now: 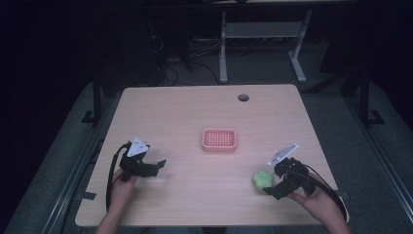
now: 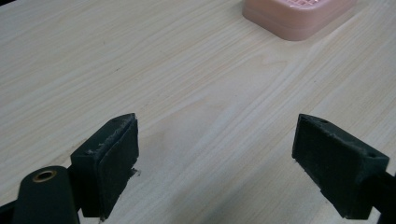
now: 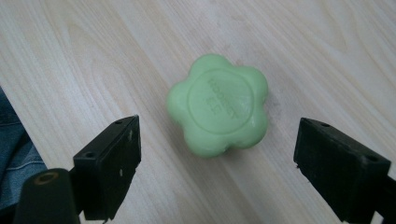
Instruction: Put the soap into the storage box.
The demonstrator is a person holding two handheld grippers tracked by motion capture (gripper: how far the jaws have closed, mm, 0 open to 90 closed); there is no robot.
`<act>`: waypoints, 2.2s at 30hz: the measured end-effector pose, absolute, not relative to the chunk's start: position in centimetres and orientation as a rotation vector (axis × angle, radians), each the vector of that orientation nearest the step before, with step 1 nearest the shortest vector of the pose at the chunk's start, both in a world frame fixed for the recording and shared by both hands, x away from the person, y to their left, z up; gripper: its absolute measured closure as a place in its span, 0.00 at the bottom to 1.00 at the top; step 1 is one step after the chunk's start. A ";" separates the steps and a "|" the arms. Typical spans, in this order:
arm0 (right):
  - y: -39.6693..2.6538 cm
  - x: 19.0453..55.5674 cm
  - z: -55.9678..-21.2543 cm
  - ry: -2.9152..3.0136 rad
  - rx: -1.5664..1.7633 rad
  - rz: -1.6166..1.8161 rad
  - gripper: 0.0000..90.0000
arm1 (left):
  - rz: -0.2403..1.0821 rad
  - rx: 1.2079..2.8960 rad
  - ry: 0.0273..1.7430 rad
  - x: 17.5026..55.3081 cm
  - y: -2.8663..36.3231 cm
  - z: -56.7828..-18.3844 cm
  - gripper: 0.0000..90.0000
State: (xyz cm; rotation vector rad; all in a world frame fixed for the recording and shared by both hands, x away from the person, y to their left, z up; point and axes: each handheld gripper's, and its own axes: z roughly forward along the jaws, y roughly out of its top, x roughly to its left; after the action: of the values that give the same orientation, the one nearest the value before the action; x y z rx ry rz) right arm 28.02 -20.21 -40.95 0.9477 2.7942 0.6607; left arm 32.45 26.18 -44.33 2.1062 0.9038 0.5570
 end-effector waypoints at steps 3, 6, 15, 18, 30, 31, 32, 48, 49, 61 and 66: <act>-19.8 28.2 -40.8 2.798 0.936 0.649 0.16 | 0.558 2.109 0.902 32.4 26.1 -44.3 0.16; -19.5 28.3 -40.7 2.803 0.923 0.635 0.16 | 0.551 2.112 0.903 32.4 26.2 -44.3 0.16; -18.5 28.9 -41.7 2.843 0.939 0.578 0.16 | 0.561 2.105 0.901 32.3 26.2 -44.2 0.16; -18.0 29.2 -42.2 2.854 0.935 0.557 0.16 | 0.555 2.111 0.898 32.3 26.2 -44.2 0.16; -16.7 30.4 -43.8 2.884 0.942 0.417 0.17 | 0.558 2.108 0.898 32.3 26.3 -44.2 0.16; -16.7 30.5 -43.9 2.884 0.941 0.417 0.18 | 0.559 2.106 0.899 32.3 26.3 -44.2 0.16; -16.7 30.5 -44.0 2.889 0.940 0.420 0.20 | 0.560 2.104 0.899 32.4 26.3 -44.2 0.16; -16.3 30.8 -44.1 2.892 0.945 0.370 0.24 | 0.558 2.104 0.902 32.4 26.2 -44.2 0.16; -16.2 30.8 -44.1 2.890 0.942 0.369 0.24 | 0.559 2.104 0.901 32.4 26.2 -44.2 0.16; -16.1 31.2 -44.5 2.899 0.959 0.356 0.27 | 0.539 2.095 0.916 32.4 26.5 -44.2 0.16; -16.2 31.3 -44.5 2.910 0.952 0.363 0.27 | 0.540 2.085 0.916 32.0 26.8 -44.2 0.16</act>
State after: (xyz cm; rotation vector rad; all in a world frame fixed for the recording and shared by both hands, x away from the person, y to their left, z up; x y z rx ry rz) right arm 31.29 -16.18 -44.51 0.9520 2.9099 0.3625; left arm 32.02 26.77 -44.15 2.0849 0.9161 0.5397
